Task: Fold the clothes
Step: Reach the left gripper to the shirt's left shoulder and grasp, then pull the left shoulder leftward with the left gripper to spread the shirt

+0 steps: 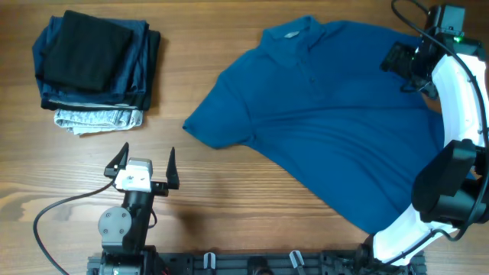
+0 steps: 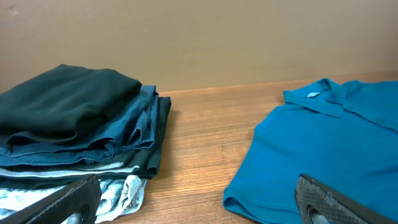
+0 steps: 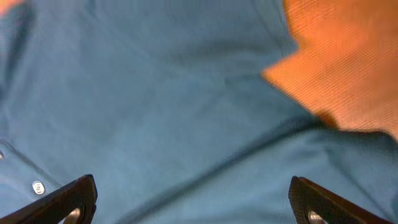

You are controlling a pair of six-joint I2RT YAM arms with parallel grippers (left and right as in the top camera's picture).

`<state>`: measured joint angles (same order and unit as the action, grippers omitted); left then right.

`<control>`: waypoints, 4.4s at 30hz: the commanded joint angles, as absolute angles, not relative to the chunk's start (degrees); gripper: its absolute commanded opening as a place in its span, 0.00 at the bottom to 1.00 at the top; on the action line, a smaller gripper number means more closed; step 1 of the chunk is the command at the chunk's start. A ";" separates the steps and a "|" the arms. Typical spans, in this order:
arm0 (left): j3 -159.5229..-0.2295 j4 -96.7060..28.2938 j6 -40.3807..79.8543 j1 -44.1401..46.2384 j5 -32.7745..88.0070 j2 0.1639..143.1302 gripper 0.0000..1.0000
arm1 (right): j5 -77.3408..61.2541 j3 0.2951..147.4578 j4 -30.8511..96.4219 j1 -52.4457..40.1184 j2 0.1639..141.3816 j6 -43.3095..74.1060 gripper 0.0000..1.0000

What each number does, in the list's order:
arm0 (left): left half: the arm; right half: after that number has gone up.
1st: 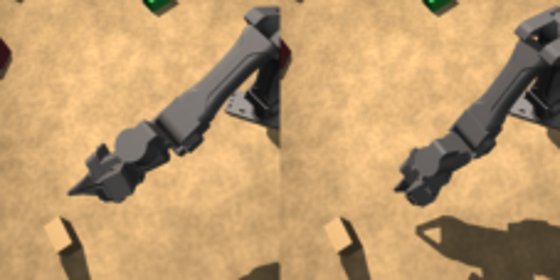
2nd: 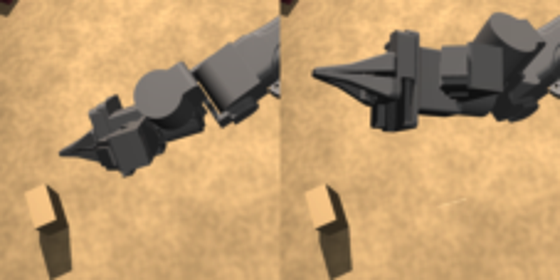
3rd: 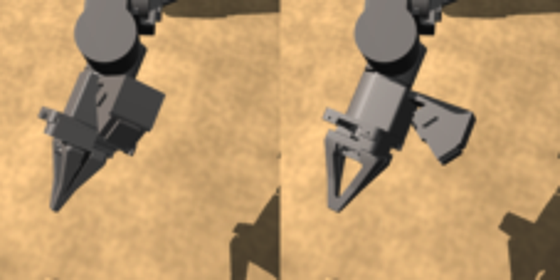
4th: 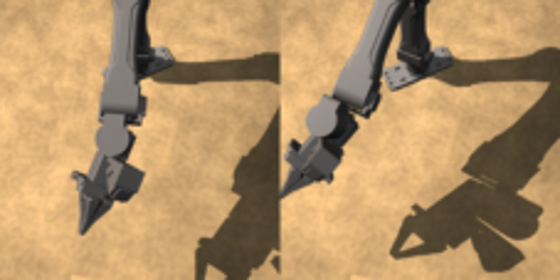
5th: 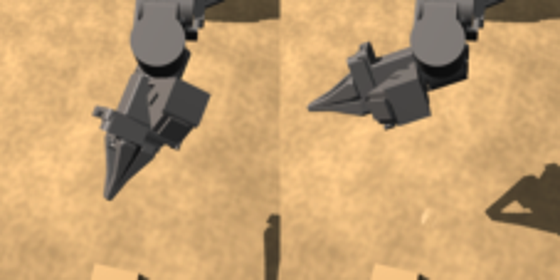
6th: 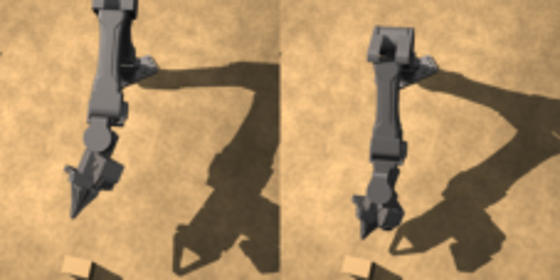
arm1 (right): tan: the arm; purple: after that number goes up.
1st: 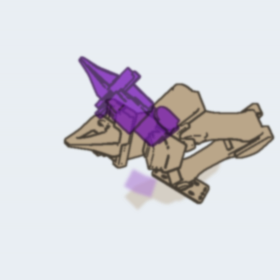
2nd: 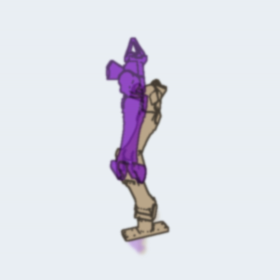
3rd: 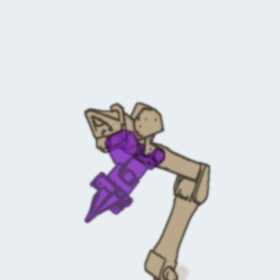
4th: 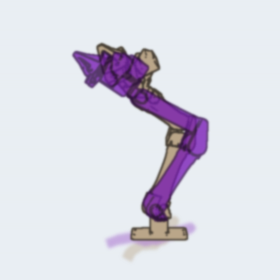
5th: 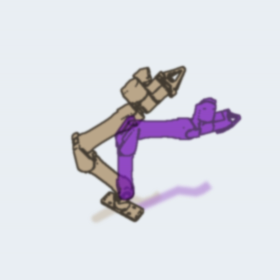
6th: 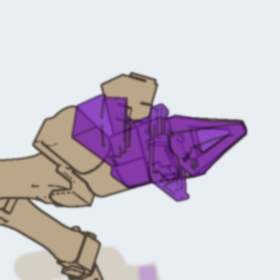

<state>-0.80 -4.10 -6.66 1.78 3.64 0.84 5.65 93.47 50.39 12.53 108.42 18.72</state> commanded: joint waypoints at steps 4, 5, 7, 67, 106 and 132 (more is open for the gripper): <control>-0.99 -0.93 -7.05 2.04 14.17 0.54 1.00 | 6.66 93.30 46.54 12.62 107.79 18.02 1.00; -2.44 -2.09 -6.96 2.04 15.11 0.54 1.00 | 6.66 93.30 46.52 12.62 107.79 18.02 1.00; -7.42 -5.69 -5.10 2.04 15.18 1.02 1.00 | 6.66 93.30 46.52 12.62 107.79 18.02 1.00; -104.90 -41.93 4.58 18.83 -4.23 136.68 0.04 | 6.66 93.30 46.52 12.62 107.79 18.02 1.00; -105.21 -41.30 -1.06 17.89 5.30 135.50 0.67 | 6.66 93.30 46.52 12.62 107.79 18.02 1.00; -98.06 -44.21 7.22 12.16 -6.50 135.94 0.06 | 6.66 93.30 46.52 12.62 107.79 18.02 1.00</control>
